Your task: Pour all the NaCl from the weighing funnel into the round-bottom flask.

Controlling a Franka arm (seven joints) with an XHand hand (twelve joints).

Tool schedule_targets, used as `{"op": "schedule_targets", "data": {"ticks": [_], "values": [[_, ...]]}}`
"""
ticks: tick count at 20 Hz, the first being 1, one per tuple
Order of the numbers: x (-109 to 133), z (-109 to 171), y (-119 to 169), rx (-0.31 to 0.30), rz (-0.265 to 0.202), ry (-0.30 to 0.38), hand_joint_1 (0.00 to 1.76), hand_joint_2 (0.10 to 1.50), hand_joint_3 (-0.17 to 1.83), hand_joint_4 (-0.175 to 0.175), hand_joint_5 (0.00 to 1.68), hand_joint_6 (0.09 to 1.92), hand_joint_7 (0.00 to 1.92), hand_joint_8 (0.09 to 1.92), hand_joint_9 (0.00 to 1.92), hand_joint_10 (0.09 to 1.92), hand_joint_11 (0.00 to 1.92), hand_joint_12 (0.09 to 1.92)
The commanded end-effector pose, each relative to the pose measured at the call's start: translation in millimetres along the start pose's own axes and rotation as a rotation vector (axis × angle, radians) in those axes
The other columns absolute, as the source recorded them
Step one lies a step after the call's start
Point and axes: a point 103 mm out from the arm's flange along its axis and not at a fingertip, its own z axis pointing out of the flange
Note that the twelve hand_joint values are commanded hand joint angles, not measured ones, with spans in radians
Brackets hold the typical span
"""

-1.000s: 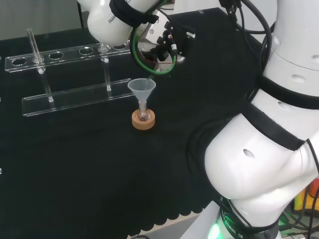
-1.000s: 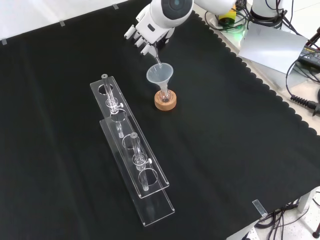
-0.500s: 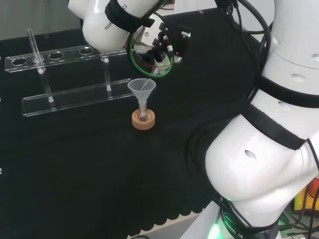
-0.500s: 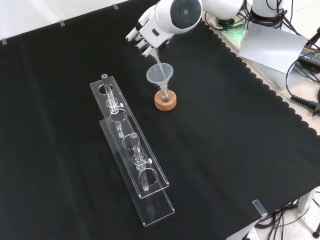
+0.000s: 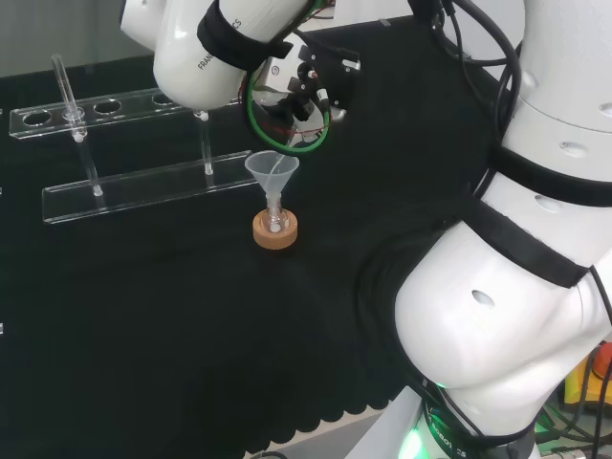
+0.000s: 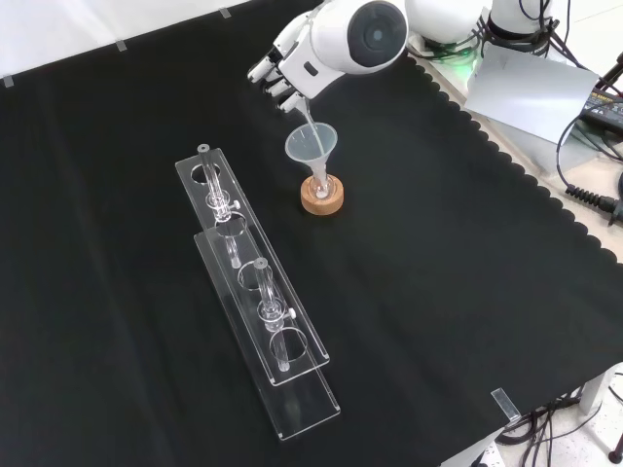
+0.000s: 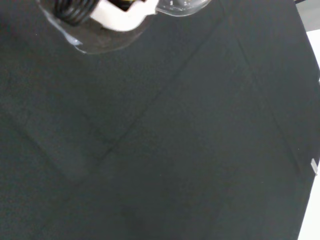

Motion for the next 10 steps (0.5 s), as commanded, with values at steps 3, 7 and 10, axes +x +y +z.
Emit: {"op": "schedule_targets", "data": {"ticks": [3,7,10], "values": [[4.7,-4.9,-1.8,-0.001,-0.007,-0.049,1.06,0.81,0.54,0.175,1.07,0.97,1.01,0.53,1.19,0.34,0.68,1.18],[7.3,-7.9,-2.0,-0.002,-0.014,-0.081,1.06,0.81,0.54,0.175,1.07,0.97,1.01,0.53,1.19,0.33,0.68,1.18],[9.9,-11.8,-1.9,-0.005,-0.018,-0.108,1.06,0.81,0.54,0.175,1.07,0.97,1.01,0.53,1.19,0.33,0.68,1.18]]}}
